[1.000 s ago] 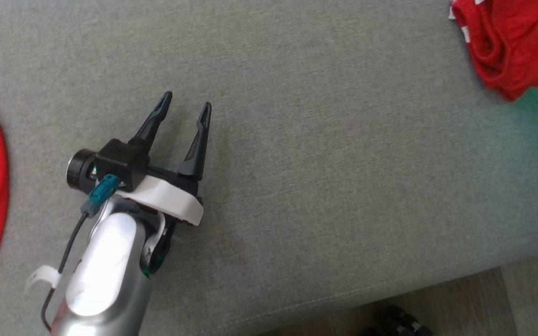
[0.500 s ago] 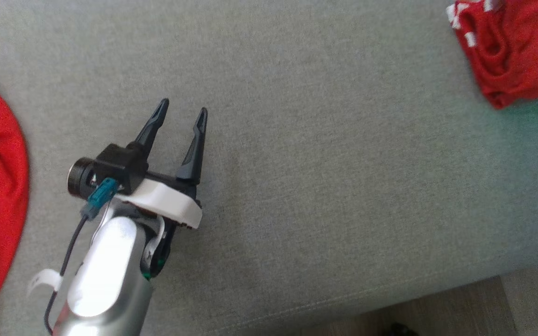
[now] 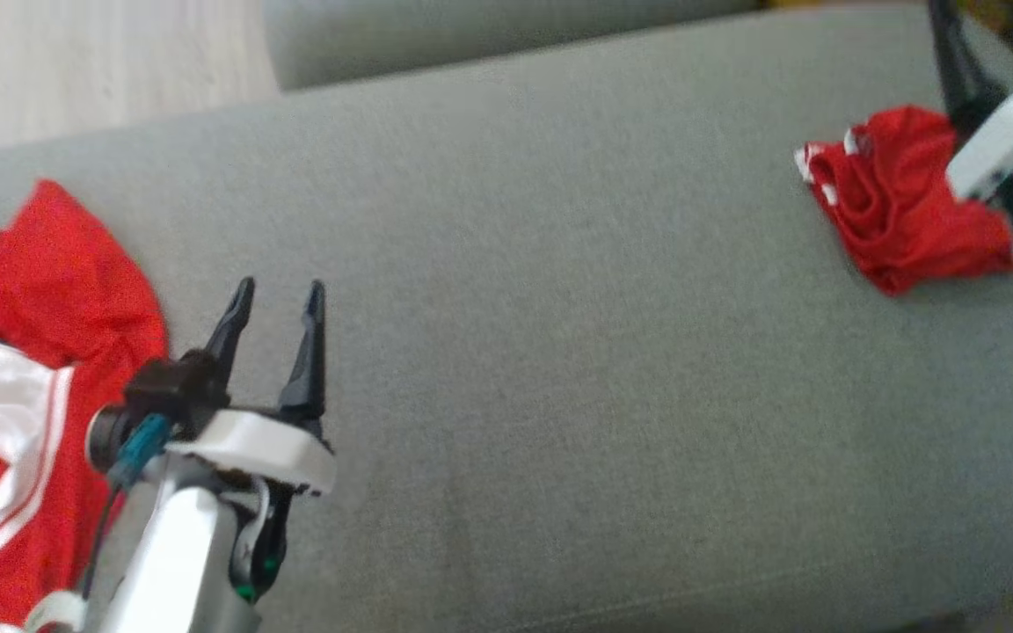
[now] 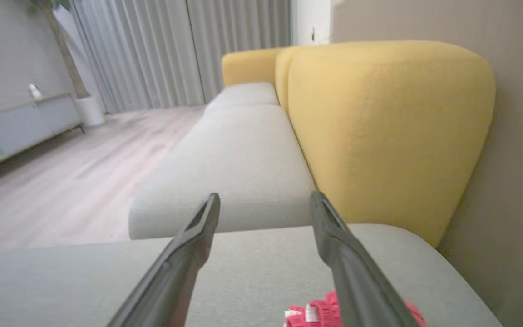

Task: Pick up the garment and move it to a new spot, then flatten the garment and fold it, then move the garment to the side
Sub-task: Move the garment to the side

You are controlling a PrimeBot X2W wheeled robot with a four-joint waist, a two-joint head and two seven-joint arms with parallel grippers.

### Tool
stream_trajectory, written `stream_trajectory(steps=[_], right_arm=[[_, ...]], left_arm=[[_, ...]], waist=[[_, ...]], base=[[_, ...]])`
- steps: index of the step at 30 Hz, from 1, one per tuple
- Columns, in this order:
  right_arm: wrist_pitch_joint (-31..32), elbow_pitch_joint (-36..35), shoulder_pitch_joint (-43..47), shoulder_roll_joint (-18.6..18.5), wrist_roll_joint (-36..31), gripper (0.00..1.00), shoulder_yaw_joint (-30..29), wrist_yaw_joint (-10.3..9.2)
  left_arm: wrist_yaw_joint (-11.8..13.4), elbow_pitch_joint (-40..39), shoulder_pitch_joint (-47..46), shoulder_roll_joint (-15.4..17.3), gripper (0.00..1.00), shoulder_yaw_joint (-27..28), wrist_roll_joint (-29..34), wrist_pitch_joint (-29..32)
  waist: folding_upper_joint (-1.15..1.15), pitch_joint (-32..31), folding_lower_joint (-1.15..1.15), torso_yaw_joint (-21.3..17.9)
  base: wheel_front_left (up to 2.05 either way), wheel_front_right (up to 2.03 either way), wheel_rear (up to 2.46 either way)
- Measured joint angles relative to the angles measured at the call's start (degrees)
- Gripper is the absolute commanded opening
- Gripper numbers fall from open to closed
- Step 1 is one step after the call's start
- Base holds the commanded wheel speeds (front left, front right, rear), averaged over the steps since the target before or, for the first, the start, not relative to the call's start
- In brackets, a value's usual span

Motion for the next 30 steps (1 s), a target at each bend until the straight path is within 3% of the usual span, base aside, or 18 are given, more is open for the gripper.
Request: stream_trajectory(steps=[6,17,24,30], right_arm=[[-3.74,-10.26,13.09,2.58,-0.20,1.00,-5.24,0.00],[-11.68,-21.92,37.06,10.89,-10.14,1.00,-12.39,0.00],[-15.24,-23.45,44.08,14.68,-14.47,1.00,-13.99,0.00],[-16.07,-24.58,44.64,14.99,-16.16,1.00,-13.82,0.00]], left_arm=[[1.66,-1.57,4.26,1.20,1.00,2.79,-1.21,-0.01],[2.15,-3.76,8.54,1.00,1.00,5.39,-0.41,-0.01],[1.43,-3.75,10.96,-0.53,1.00,7.00,0.76,-0.01],[0.60,-3.87,11.62,-1.30,1.00,7.57,1.72,-0.01]], waist=[[0.00,-5.59,0.00,2.42],[0.00,-8.24,0.00,7.50],[0.00,-8.41,0.00,8.05],[0.00,-8.14,0.00,7.74]], base=[[0.00,0.00,0.00],[0.00,0.00,0.00],[0.00,0.00,0.00],[0.00,0.00,0.00]])
